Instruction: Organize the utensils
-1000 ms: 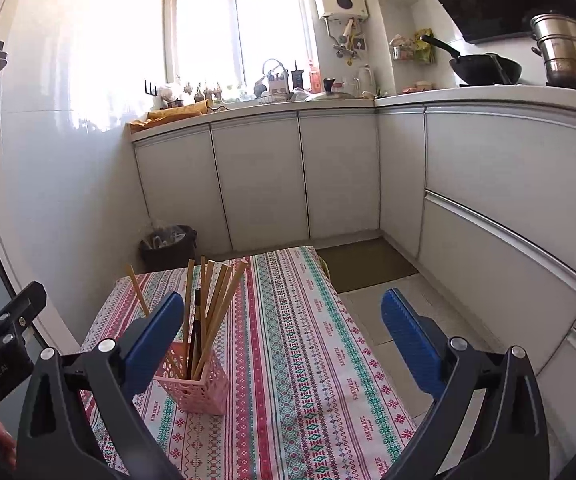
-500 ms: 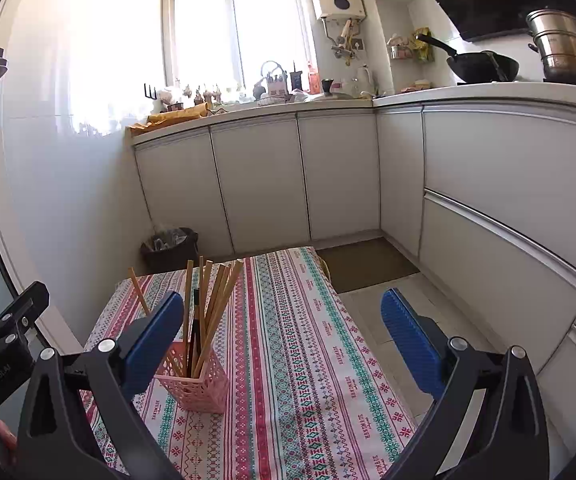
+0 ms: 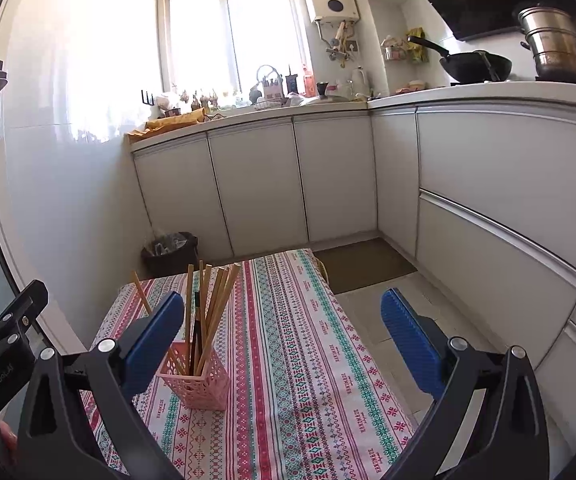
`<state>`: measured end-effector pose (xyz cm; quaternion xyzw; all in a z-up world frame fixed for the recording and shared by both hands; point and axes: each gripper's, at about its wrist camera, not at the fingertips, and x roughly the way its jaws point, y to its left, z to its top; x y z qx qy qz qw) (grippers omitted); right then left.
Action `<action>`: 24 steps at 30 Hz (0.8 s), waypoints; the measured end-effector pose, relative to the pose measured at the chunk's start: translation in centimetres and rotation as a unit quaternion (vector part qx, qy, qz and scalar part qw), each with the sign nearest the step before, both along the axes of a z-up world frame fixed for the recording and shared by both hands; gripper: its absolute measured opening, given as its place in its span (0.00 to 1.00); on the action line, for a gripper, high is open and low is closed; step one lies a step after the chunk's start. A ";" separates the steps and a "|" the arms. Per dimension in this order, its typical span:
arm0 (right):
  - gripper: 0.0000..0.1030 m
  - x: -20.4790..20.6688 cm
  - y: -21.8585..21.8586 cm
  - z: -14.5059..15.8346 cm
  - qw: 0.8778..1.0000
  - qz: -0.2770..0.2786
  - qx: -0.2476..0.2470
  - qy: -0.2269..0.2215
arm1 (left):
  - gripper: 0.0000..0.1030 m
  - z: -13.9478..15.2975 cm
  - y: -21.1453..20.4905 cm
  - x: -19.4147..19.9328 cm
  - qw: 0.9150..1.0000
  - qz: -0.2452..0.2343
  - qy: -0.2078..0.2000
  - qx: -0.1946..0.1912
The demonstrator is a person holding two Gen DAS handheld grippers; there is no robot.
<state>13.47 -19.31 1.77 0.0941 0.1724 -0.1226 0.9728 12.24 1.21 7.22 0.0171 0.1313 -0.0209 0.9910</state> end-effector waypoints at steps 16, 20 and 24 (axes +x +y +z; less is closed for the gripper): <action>0.93 -0.2 -0.7 -0.1 1.000 -0.004 0.009 0.014 | 0.93 0.4 -0.4 0.3 1.000 -0.005 0.011 -0.006; 0.93 -0.3 -0.9 -0.1 1.000 -0.004 0.011 0.014 | 0.93 0.4 -0.5 0.4 1.000 -0.008 0.012 -0.008; 0.93 -0.4 -1.0 -0.2 1.000 -0.005 0.012 0.014 | 0.93 0.3 -0.7 0.5 1.000 -0.008 0.013 -0.010</action>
